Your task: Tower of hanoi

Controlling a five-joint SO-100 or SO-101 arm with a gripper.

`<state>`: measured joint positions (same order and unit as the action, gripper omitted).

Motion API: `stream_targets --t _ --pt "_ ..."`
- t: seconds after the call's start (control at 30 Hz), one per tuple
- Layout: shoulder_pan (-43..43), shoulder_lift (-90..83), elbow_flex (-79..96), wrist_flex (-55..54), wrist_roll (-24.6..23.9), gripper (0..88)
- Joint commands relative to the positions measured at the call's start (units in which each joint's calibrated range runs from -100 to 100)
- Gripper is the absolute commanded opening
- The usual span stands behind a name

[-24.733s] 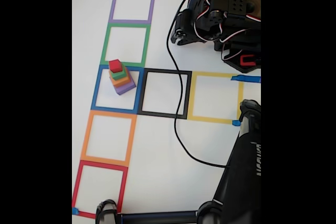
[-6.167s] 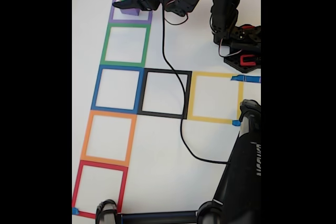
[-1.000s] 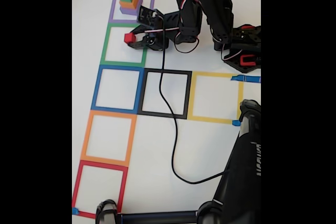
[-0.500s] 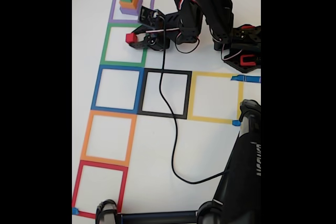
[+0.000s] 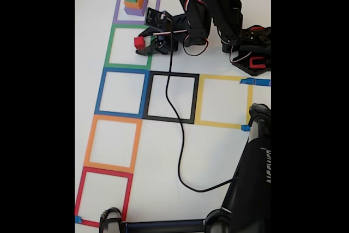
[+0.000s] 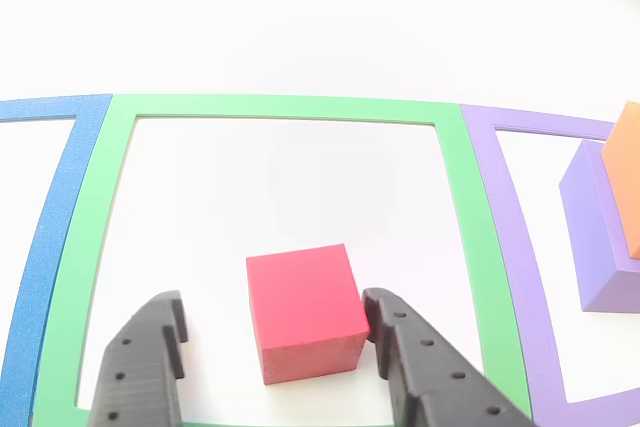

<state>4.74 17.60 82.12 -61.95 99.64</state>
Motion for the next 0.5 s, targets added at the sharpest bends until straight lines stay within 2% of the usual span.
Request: stream_targets --t 0.0,0.27,0.37,0.47 --pt "0.2 -2.5 0.3 -1.2 0.4 23.8" --pt "-0.1 -16.3 5.2 1.2 0.4 22.3" --pt "0.3 -24.8 6.9 6.8 0.4 13.7" --pt "1.5 -34.7 8.5 14.7 0.4 0.2"
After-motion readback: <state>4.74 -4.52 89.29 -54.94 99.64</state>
